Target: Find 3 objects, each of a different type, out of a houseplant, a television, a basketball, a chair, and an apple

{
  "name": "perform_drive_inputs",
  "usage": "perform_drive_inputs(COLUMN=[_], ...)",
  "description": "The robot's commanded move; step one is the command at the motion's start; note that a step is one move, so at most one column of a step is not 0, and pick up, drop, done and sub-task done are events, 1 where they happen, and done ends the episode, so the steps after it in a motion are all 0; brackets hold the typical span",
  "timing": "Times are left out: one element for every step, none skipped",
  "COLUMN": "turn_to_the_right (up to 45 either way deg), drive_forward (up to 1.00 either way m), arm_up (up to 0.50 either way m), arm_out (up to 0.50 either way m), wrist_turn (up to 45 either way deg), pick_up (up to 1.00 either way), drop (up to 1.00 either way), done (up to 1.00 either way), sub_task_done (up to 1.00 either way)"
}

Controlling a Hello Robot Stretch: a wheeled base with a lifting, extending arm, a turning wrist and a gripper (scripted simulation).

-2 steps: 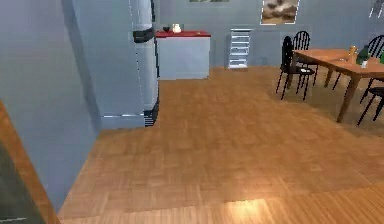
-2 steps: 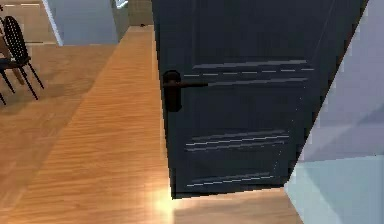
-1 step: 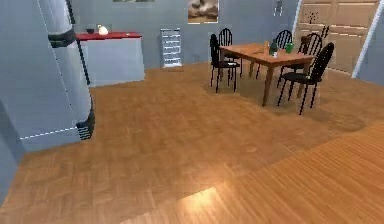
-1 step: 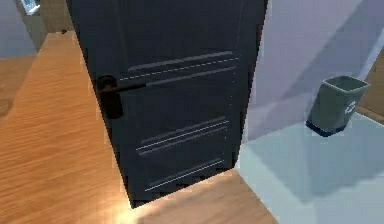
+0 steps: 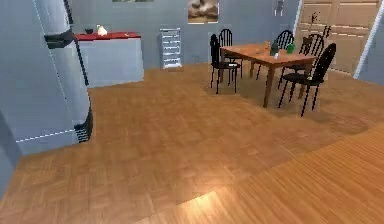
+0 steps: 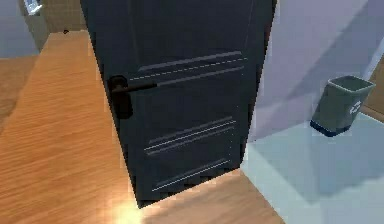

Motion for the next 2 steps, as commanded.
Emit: perform_drive_inputs(turn_to_the_right=[24.0,0.0], drive_forward=[0.00,0.95], arm_up=[0.00,0.00], arm_out=[0.00,0.00], wrist_turn=[0.0,0.0], pick_up=[0.00,0.00], drop=[0.00,0.00], done=[0.00,0.00], sub_task_done=[0.00,0.00])
